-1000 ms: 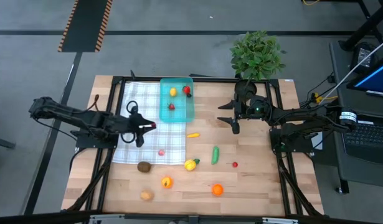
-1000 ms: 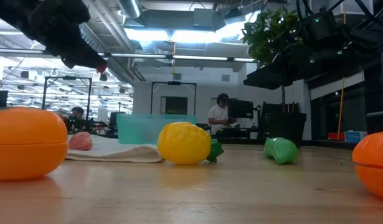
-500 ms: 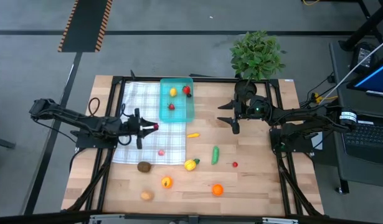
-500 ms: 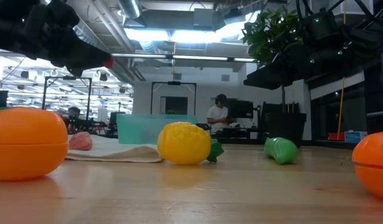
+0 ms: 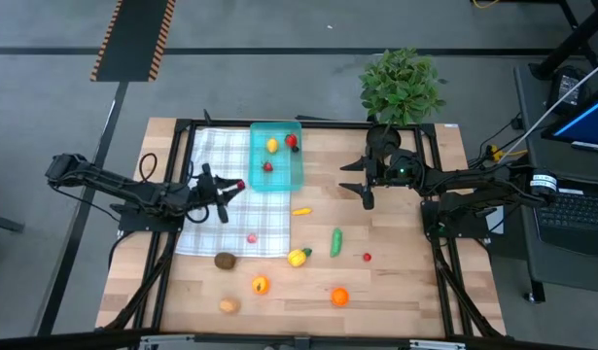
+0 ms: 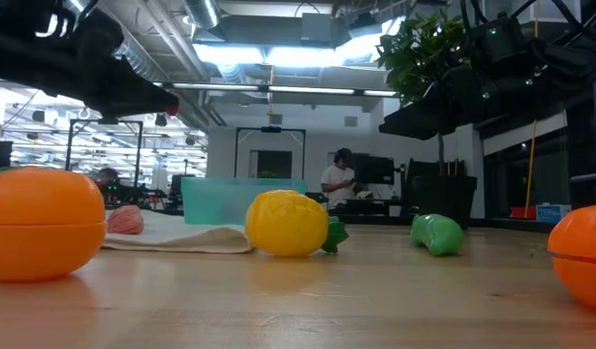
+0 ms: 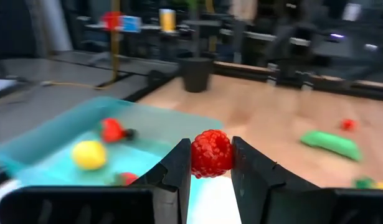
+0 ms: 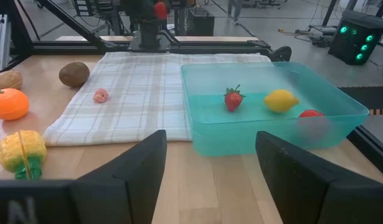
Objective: Pick and placing Produce into tupperware
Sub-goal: Put the red raspberry into the blue bin
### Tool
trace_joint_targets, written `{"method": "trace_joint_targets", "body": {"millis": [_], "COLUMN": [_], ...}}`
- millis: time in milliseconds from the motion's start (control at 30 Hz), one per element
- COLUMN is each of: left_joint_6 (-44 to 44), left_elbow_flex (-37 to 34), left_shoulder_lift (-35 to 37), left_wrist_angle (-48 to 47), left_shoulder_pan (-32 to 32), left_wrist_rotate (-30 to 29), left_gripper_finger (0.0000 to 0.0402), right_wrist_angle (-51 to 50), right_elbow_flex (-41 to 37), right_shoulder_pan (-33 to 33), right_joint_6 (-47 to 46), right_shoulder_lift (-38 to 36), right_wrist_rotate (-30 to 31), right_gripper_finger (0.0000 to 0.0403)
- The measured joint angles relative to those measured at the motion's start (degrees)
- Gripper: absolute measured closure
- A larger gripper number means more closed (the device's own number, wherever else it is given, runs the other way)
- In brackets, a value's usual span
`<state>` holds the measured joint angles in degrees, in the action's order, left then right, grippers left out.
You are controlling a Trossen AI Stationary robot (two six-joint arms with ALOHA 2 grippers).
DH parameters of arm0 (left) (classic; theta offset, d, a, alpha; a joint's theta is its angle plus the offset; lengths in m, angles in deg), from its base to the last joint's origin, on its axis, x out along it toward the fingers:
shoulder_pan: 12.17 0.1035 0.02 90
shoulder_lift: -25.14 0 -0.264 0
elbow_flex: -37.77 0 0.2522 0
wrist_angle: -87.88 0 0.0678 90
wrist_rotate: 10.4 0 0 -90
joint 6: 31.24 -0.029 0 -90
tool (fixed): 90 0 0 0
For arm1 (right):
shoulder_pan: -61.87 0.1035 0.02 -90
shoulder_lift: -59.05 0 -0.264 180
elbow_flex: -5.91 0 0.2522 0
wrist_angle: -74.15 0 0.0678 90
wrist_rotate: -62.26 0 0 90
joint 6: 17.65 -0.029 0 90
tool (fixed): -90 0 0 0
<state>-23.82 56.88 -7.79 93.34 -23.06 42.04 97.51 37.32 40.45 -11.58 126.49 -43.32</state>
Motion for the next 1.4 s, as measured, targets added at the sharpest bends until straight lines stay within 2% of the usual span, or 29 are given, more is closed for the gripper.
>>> {"method": "trace_joint_targets", "body": {"millis": [167, 367, 600, 1067, 1400], "left_joint_6": [-0.3, 0.0, 1.4, 1.1, -1.8], "left_elbow_flex": [0.0, 0.0, 0.0, 0.3, 10.8], "left_shoulder_lift": [-0.5, -0.9, -4.8, -21.5, -37.2], "left_wrist_angle": [0.6, 0.6, 2.9, 22.1, 23.0], "left_shoulder_pan": [0.0, 2.0, 7.7, 22.2, 28.8], "left_wrist_rotate": [-6.7, -5.7, 0.2, 16.9, 23.5], "left_gripper_finger": [0.0318, 0.0321, 0.0320, 0.0321, 0.0321], "right_wrist_angle": [0.0, 0.0, 0.0, 0.4, 0.3], "right_elbow_flex": [0.0, 0.0, 0.0, 0.0, 0.0], "right_shoulder_pan": [0.0, 0.0, 0.0, 0.0, 0.0], "right_joint_6": [0.0, 0.0, 0.0, 0.0, 0.0], "right_shoulder_lift": [0.0, 0.0, 0.0, 0.0, 0.0], "right_wrist_rotate": [0.0, 0.0, 0.0, 0.0, 0.0], "right_gripper_finger": [0.0153, 0.0153, 0.0153, 0.0153, 0.0153]}}
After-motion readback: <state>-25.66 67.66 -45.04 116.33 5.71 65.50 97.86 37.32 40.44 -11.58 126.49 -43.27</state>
